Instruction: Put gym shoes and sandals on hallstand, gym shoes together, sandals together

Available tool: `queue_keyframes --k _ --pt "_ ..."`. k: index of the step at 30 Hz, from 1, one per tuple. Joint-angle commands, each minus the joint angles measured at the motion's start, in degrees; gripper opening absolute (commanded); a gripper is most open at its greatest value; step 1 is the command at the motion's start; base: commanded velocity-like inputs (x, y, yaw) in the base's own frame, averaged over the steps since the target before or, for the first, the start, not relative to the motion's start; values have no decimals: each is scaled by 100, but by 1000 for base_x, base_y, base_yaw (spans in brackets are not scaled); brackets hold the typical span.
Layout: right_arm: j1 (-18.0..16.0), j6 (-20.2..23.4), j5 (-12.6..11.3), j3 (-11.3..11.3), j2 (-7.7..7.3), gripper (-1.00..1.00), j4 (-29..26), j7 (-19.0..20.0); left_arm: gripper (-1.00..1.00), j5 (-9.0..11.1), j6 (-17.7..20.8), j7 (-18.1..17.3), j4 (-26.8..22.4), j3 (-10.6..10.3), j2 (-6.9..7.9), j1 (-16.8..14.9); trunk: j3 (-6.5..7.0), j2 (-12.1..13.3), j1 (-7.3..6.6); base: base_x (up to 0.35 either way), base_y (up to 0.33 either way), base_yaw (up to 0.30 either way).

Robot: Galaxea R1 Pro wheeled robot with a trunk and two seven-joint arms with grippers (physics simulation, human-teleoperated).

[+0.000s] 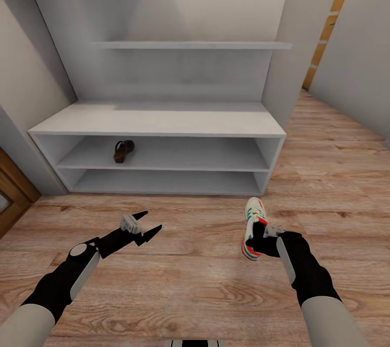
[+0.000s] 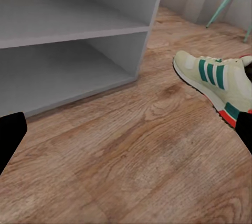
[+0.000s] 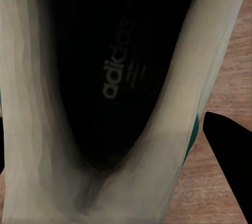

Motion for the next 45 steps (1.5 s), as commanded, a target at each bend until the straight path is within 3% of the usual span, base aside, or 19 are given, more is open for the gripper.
queue_keyframes --k 1,6,8,17,23,27,31,32,45 --pt "-3 25 -18 -18 5 -100 -6 3 100 28 -33 2 6 -24 7 -5 -5 -2 -1 0 0 0" --pt "41 -104 47 112 122 -100 -15 -99 100 -47 -12 -128 137 -156 -89 126 -5 -2 -1 0 0 0" --pt "54 -168 49 174 70 -100 -23 -150 100 -50 21 -186 202 -221 -59 192 -5 -2 -1 0 0 0" --pt "67 -22 -13 -126 16 -100 -32 -1 100 -78 245 -112 491 -512 -71 487 -5 -2 -1 0 0 0" --pt "67 -19 10 -115 16 -100 -32 -13 100 -79 244 -112 685 -569 -72 514 -5 -2 -1 0 0 0" --pt "68 -19 144 -49 36 -100 -32 -117 100 -79 244 -112 814 -572 -72 514 -5 -2 -1 0 0 0" --pt "67 -19 247 -31 149 -100 -30 -219 100 -79 246 -112 943 -577 -72 514 -5 -2 -1 0 0 0" --pt "67 -19 748 -30 170 -100 -31 -777 100 -79 246 -109 1772 -577 -72 514 -5 -2 -1 0 0 0" --pt "-1 -19 806 -15 274 -100 -15 -849 100 -83 242 -103 1774 -581 -72 514 -5 -2 -1 0 0 0"
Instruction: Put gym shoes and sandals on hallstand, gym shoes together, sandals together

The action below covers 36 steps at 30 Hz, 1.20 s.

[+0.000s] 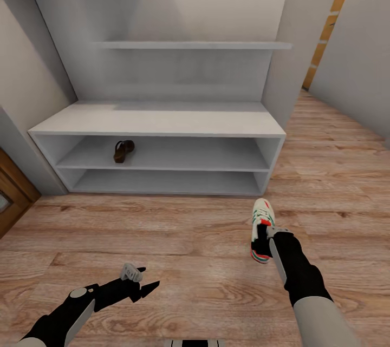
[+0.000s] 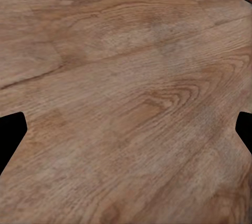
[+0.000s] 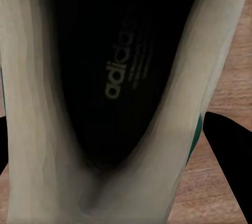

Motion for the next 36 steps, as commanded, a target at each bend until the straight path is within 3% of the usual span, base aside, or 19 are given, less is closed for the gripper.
queue_keyframes --k 1,4,8,9,12,20,25,36 --pt "-4 26 56 -4 11 -100 -6 16 100 28 -46 11 4 -43 8 -5 -5 -2 -1 0 0 0" --pt "-5 26 142 316 24 -100 -5 11 100 26 -46 11 6 -64 7 -5 -5 -2 -1 0 0 0" --pt "-5 26 301 1190 36 -100 -12 7 100 30 -45 11 9 -120 -1 -5 -5 -2 -1 0 0 0" --pt "-5 25 307 1239 37 -100 -16 8 100 29 -45 11 10 -122 -13 -5 -5 -2 -1 0 0 0" --pt "-5 -44 314 1299 33 -100 -19 13 100 24 -48 17 11 -125 -54 -5 -5 -2 -1 0 0 0" --pt "-5 -862 307 1326 29 -100 -14 14 100 16 -50 19 18 -134 -85 -5 -5 -2 -1 0 0 0" --pt "-5 -1727 268 1327 29 -100 18 15 100 16 -49 23 20 -152 -108 -5 -5 -2 -1 0 0 0" --pt "-5 -2010 247 1320 12 -100 30 17 100 16 -50 28 22 -362 -157 -5 -5 -2 -1 0 0 0"
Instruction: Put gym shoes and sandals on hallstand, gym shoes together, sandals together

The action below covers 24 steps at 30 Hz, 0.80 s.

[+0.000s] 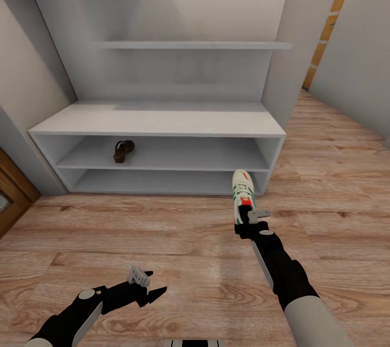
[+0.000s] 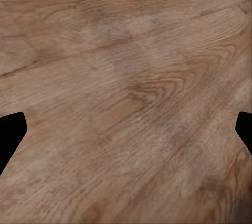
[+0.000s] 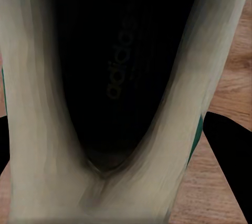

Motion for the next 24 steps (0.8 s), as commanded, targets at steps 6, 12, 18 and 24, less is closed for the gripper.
queue_keyframes --k 6,12,18,24 --pt "-2 44 58 7 -9 -100 -7 5 100 28 -56 11 14 -51 7 -6 -5 -2 -1 0 0 0" --pt "-2 45 58 7 -10 -100 0 10 100 28 -58 11 25 -58 7 -6 -5 -2 -1 146 0 0" --pt "-2 52 51 1 -10 -100 3 20 100 28 -74 6 29 -80 6 -6 -5 -2 -1 312 0 0" --pt "-2 56 57 -1 -10 -100 3 21 100 31 -90 3 22 -494 7 -6 -5 -2 -1 128 0 0"
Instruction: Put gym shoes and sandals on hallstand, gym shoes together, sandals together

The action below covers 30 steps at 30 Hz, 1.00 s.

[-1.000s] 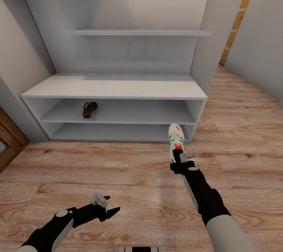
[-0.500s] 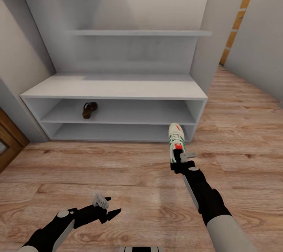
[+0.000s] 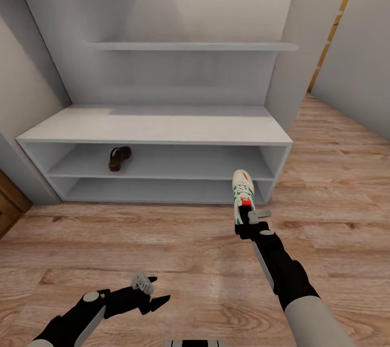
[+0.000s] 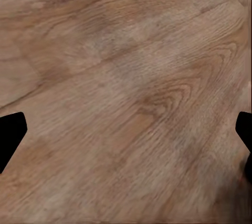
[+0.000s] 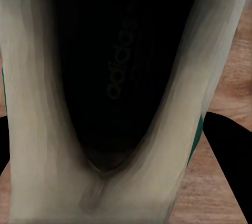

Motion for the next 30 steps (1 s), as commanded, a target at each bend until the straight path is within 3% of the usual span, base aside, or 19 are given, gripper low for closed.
queue_keyframes --k 1,8,30 --pt "-2 40 59 9 0 -100 -7 -11 100 29 -52 13 0 -151 8 -6 -5 -2 -1 25 0 0" --pt "-2 39 60 16 0 -100 -7 -11 100 39 -53 15 -7 -351 8 -6 -5 -2 -1 69 13 0" --pt "-2 42 60 17 0 -100 1 -6 100 50 -45 21 -16 -340 8 -6 -5 -2 -1 112 43 0"
